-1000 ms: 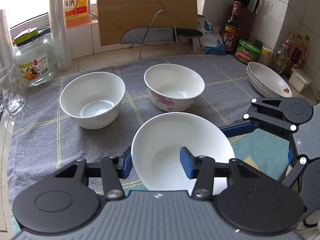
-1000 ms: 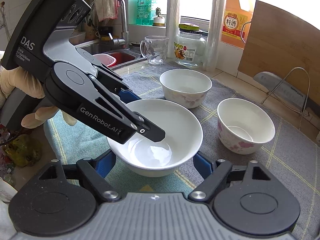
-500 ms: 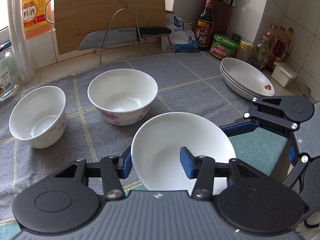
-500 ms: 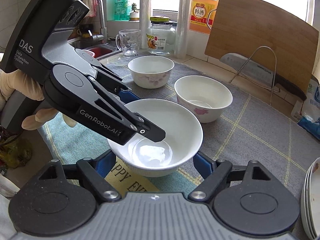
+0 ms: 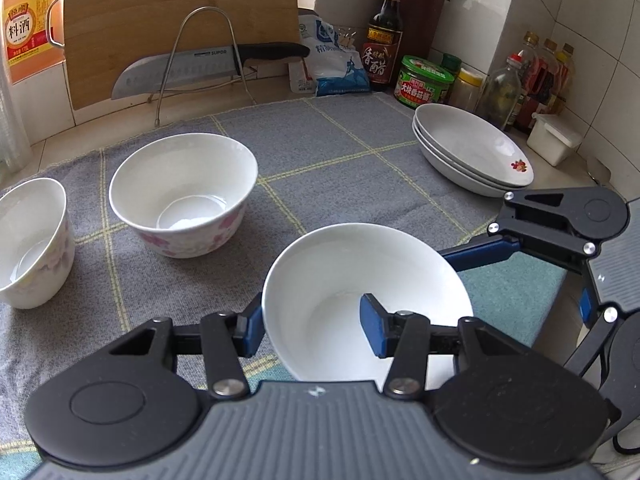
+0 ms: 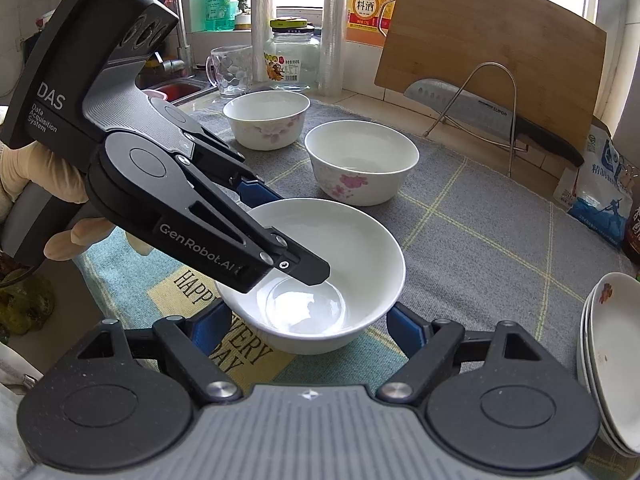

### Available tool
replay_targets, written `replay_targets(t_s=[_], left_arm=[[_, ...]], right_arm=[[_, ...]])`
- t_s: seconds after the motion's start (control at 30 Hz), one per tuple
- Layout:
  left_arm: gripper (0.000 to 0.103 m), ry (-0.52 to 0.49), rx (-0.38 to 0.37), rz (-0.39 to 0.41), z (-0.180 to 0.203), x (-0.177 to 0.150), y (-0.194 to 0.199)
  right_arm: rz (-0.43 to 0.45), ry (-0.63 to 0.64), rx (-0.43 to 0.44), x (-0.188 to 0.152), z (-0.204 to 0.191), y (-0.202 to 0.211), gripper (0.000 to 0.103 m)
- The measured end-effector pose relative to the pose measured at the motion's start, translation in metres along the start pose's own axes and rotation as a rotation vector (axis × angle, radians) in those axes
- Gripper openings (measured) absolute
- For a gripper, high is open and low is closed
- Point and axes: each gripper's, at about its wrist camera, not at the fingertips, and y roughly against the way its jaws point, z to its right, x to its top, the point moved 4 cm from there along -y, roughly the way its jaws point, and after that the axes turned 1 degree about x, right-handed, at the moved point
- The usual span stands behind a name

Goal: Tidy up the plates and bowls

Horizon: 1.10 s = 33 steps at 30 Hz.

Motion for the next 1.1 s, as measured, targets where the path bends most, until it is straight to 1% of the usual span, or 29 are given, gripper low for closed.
replay_targets(t_s=[0.27, 0.5, 0.53, 0.63, 0.7, 0.73, 0.8, 1.0, 1.1], left_arm=[[0.048, -0.001, 0.01, 0.006, 0.001, 0.001, -0.001], [0.049, -0.003, 0.004, 0.008, 0.002, 0.001, -0.002], [0.05, -0.005, 0.004, 0.009, 0.002, 0.001, -0.001], [0.06, -0.008, -0.002, 0.012, 0.002, 0.001, -0.001], [0.081, -0.018, 0.025, 0.027, 0.001, 0.002, 0.003], [0.084, -0.019, 0.03, 0.038, 0.0, 0.003, 0.005], [0.086, -0.02, 0.036, 0.056, -0.002, 0.005, 0.012], [0.093, -0.04, 0.093, 0.091, -0.007, 0.012, 0.03], [0.094, -0.061, 0.126, 0.105, -0.01, 0.016, 0.038]], right_arm=[[-0.001, 0.001, 0.001, 0.0, 0.002, -0.003, 0.088], [-0.005, -0.001, -0.002, 0.0, 0.002, -0.003, 0.088], [-0.007, -0.004, -0.001, 0.0, 0.002, -0.003, 0.088], [-0.014, 0.006, -0.007, 0.0, 0.002, -0.004, 0.09], [-0.018, 0.012, -0.009, -0.001, 0.002, -0.004, 0.097], [-0.01, 0.009, -0.002, -0.001, 0.002, -0.003, 0.1], [0.003, -0.006, 0.02, 0.0, 0.004, 0.002, 0.102], [0.027, -0.009, 0.034, 0.008, 0.011, 0.013, 0.103], [0.05, -0.004, 0.032, 0.016, 0.016, 0.018, 0.103]])
